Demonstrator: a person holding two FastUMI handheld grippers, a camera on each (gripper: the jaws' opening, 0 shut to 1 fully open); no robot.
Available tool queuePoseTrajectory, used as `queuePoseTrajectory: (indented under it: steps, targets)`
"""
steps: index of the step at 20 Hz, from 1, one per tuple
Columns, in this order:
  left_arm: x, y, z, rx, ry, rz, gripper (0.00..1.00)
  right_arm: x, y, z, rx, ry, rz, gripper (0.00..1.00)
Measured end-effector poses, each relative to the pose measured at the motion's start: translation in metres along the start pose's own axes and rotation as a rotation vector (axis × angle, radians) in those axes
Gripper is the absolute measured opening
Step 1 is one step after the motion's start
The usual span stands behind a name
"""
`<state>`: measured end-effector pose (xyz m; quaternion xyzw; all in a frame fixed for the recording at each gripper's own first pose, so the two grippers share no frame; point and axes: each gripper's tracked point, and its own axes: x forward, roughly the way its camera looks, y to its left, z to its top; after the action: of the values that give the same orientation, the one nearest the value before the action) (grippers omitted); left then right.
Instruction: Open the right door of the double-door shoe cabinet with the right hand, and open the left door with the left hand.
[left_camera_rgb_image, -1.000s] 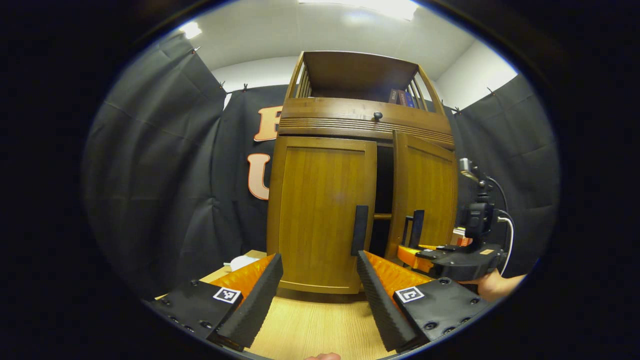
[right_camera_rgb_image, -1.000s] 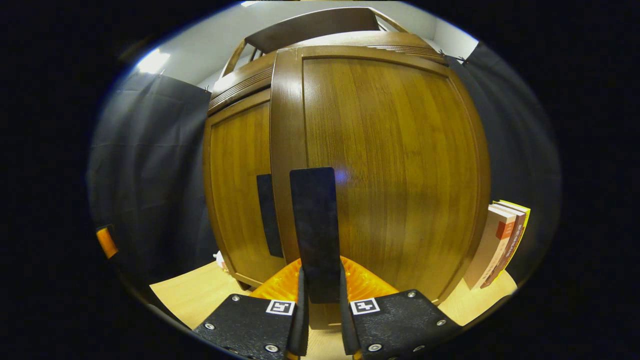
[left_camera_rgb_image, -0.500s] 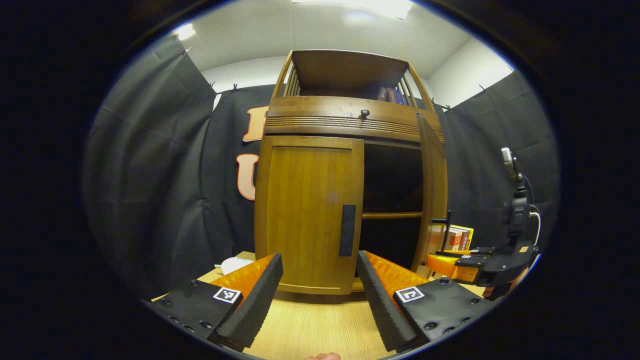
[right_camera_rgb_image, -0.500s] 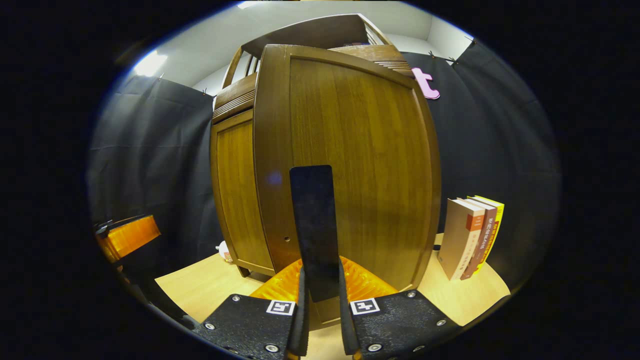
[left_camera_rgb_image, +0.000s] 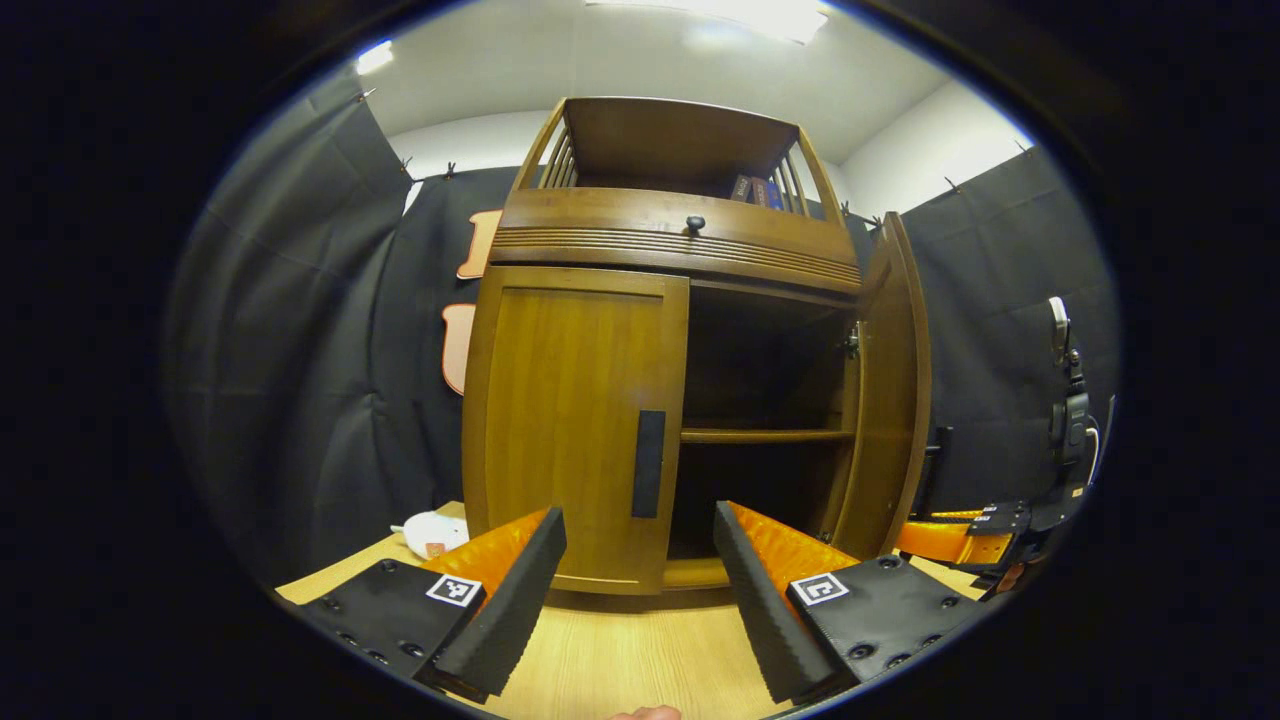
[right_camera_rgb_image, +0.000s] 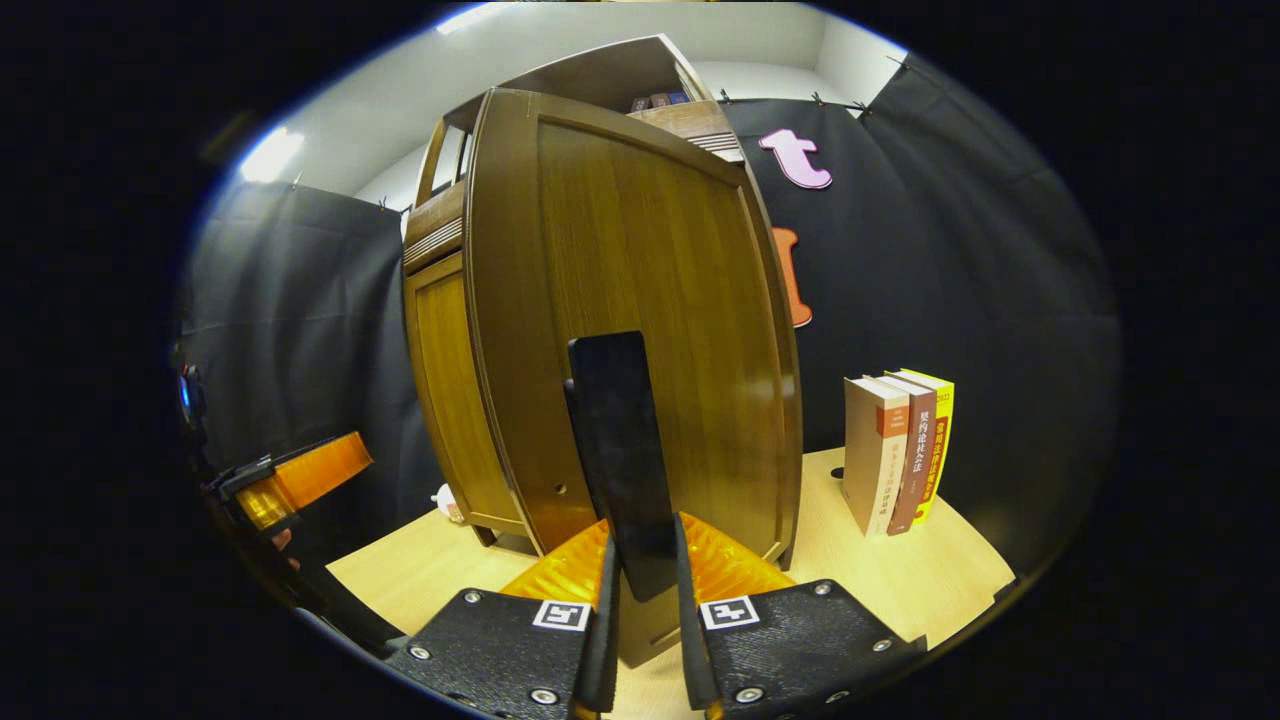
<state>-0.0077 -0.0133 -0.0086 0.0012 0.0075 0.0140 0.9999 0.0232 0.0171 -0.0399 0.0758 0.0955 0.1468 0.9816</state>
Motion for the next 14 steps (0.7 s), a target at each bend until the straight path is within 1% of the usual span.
queuePoseTrajectory:
  steps: [3,5,6,7,8,9,10,11,12,14]
  targets:
    - [0.002,-0.009,-0.002,-0.005,0.000,-0.013,0.94,-0.012,-0.013,0.007,0.021,-0.013,0.033,0.26]
    - [0.004,-0.014,-0.004,-0.006,0.002,-0.018,0.94,-0.019,-0.032,0.010,0.012,-0.038,0.007,0.26]
    - [0.004,-0.017,-0.005,-0.009,0.004,-0.020,0.96,-0.026,-0.044,0.012,-0.029,-0.052,-0.015,0.21]
    - [0.005,-0.020,-0.006,-0.014,0.005,-0.022,0.94,-0.032,-0.057,0.016,-0.081,-0.075,-0.049,0.25]
    - [0.006,-0.023,-0.006,-0.020,0.008,-0.028,0.94,-0.037,-0.079,0.020,-0.136,-0.085,-0.111,0.25]
    - [0.006,-0.027,-0.008,-0.024,0.010,-0.034,0.94,-0.043,-0.100,0.026,-0.164,-0.098,-0.172,0.19]
    - [0.007,-0.030,-0.009,-0.023,0.012,-0.039,0.99,-0.047,-0.118,0.027,-0.159,-0.099,-0.203,0.22]
    - [0.008,-0.032,-0.010,-0.019,0.014,-0.043,0.96,-0.052,-0.127,0.027,-0.132,-0.101,-0.212,0.19]
    - [0.009,-0.035,-0.011,-0.017,0.015,-0.047,0.94,-0.053,-0.130,0.028,-0.095,-0.097,-0.203,0.04]
    - [0.012,-0.039,-0.012,-0.016,0.019,-0.057,0.94,-0.050,-0.133,0.029,-0.097,-0.097,-0.179,0.02]
